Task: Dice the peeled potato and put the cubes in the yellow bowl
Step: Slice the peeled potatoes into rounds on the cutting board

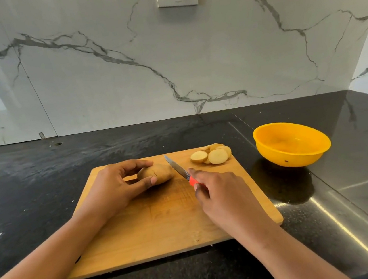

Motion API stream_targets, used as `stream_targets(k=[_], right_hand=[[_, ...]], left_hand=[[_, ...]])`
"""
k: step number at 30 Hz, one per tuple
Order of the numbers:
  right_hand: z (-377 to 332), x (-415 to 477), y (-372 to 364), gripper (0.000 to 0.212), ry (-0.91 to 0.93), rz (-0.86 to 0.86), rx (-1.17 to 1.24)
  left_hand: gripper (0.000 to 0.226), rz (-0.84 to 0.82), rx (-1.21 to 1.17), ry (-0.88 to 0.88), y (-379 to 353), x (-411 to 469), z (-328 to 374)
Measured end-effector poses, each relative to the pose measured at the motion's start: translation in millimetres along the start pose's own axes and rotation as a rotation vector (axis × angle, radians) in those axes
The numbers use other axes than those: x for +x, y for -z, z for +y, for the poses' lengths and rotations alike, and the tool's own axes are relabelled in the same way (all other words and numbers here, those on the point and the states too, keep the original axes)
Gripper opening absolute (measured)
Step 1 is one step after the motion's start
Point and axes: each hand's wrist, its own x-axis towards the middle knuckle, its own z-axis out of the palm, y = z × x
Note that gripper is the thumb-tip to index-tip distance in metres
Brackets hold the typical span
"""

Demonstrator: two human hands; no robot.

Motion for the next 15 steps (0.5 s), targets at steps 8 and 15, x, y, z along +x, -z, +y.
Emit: stream_targets(k=[8, 15], right_hand=[[-1.5, 2.1, -3.4, 0.046, 0.012, 0.015, -0.017], [0.0, 2.5, -4.9, 0.048, 0.024, 0.028, 0.004]], left_hand=[[0.040, 0.003, -0.010, 0.015, 1.8, 5.2, 1.4], [0.041, 0.007, 0.013, 0.000, 1.6, 5.6, 1.5]])
